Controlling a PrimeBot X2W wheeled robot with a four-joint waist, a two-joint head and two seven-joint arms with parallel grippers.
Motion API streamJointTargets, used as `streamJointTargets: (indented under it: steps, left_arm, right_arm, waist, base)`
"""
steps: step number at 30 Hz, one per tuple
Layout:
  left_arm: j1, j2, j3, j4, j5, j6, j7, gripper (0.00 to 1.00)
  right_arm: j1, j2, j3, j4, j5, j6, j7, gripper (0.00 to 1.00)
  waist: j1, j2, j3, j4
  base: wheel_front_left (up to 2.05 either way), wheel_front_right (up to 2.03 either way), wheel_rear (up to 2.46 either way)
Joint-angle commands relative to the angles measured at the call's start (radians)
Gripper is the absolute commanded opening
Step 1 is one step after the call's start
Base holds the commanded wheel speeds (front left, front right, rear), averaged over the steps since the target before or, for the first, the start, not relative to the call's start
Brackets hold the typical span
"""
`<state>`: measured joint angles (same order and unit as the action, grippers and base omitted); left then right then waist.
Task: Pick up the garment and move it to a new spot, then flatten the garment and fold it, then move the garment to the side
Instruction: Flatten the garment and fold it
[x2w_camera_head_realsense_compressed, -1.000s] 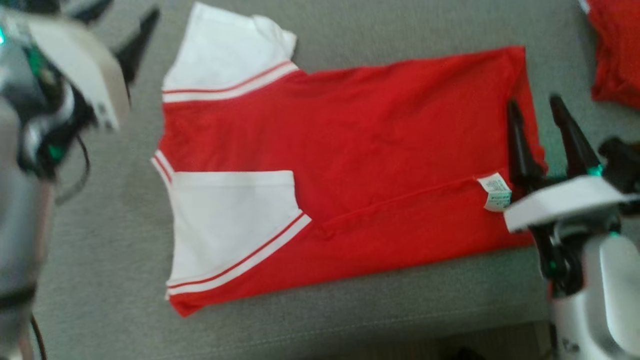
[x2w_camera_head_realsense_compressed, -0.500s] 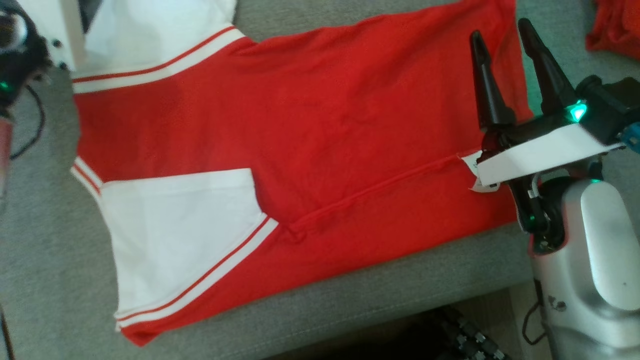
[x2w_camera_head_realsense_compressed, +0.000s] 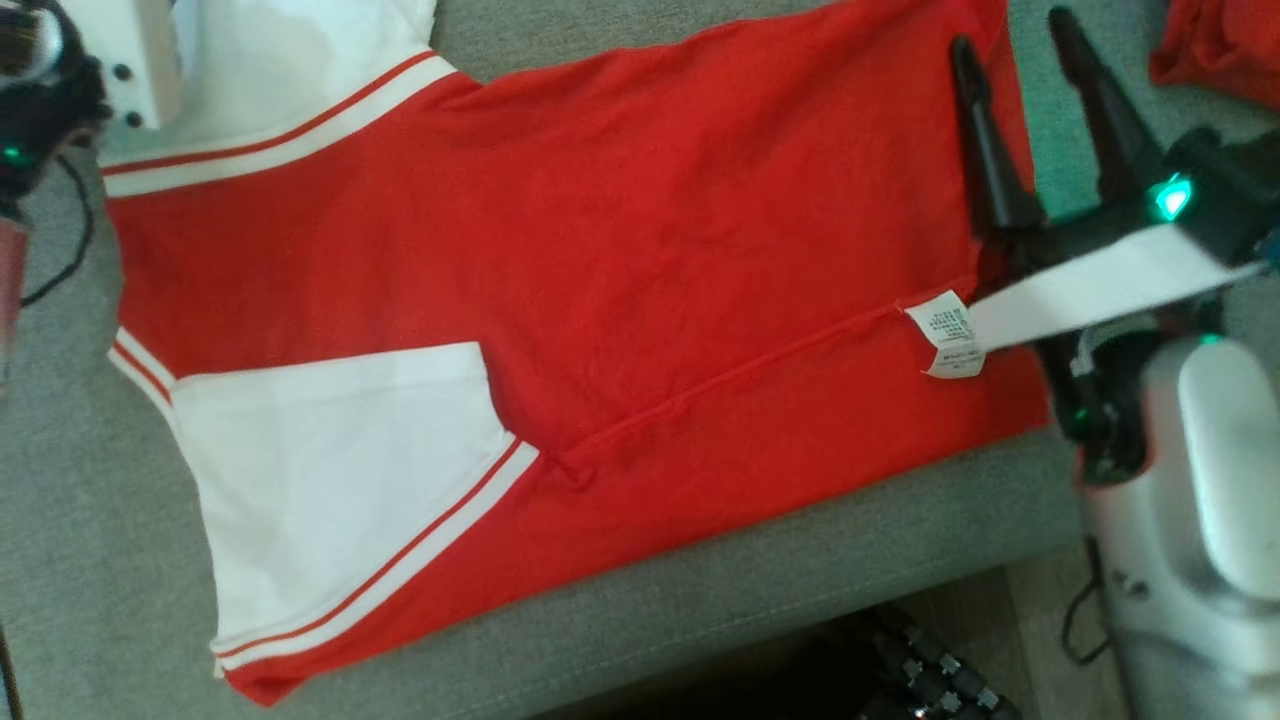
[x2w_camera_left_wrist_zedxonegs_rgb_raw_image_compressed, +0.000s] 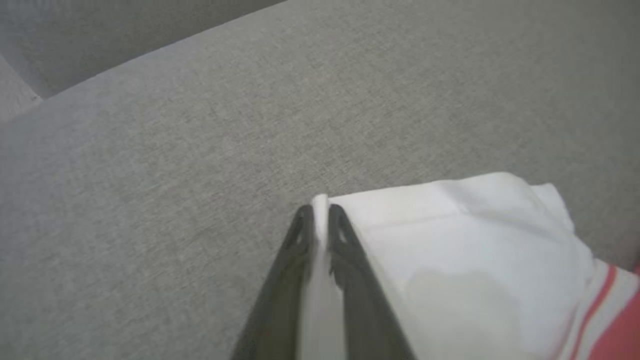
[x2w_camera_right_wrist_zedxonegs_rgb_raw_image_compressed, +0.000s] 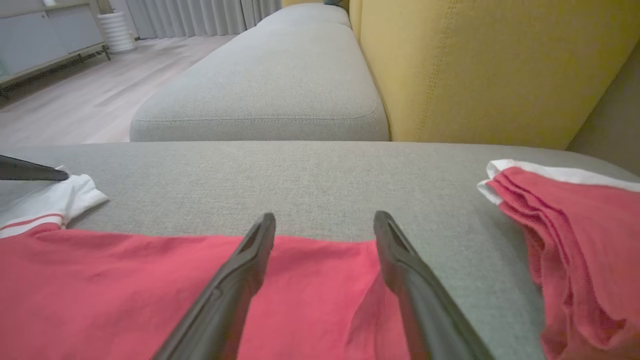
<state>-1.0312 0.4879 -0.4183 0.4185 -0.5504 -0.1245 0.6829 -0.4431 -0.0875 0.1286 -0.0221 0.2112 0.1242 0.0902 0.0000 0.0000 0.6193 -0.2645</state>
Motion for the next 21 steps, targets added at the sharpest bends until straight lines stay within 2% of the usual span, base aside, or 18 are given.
streamJointTargets:
  steps: [1, 2, 6, 11, 17, 21]
  left_arm:
    - [-0.028, 0.044, 0.01, -0.033, -0.01, -0.006, -0.006, 0.09]
    - [-0.028, 0.045, 0.001, -0.039, -0.017, -0.006, -0.014, 0.0]
    - [-0.027, 0.043, -0.023, -0.065, -0.04, -0.006, -0.08, 0.0]
    - [-0.009, 0.037, -0.038, -0.1, -0.073, -0.006, -0.164, 0.0]
    - [0.026, 0.045, -0.051, -0.147, -0.102, -0.006, -0.24, 0.0]
    - [0.047, 0.037, -0.06, -0.173, -0.115, -0.006, -0.271, 0.0]
  right_arm:
    - [-0.029, -0.025, 0.01, -0.027, -0.002, 0.007, 0.013, 1.0]
    - [-0.041, -0.035, 0.007, -0.019, -0.008, 0.007, 0.023, 1.0]
    - [-0.11, -0.098, -0.01, 0.029, -0.043, 0.007, 0.074, 1.0]
    - [-0.186, -0.206, 0.011, 0.133, -0.07, 0.007, 0.194, 1.0]
    - [-0.227, -0.317, 0.081, 0.229, -0.027, 0.007, 0.33, 1.0]
    - [-0.251, -0.359, 0.103, 0.278, 0.012, 0.007, 0.385, 1.0]
  waist:
    - [0.0, 0.0, -0.004, 0.004]
    - [0.0, 0.0, -0.008, 0.008]
    - [0.0, 0.0, -0.031, 0.033]
    - [0.0, 0.0, -0.062, 0.083]
    - [0.0, 0.0, -0.086, 0.14]
    - [0.0, 0.0, -0.088, 0.17]
  base:
    - [0.0, 0.0, 0.0]
    - [0.0, 0.0, 0.0]
    - [0.0, 0.0, 0.0]
    - [0.0, 0.0, 0.0]
    - [0.0, 0.0, 0.0]
    - [0.0, 0.0, 0.0]
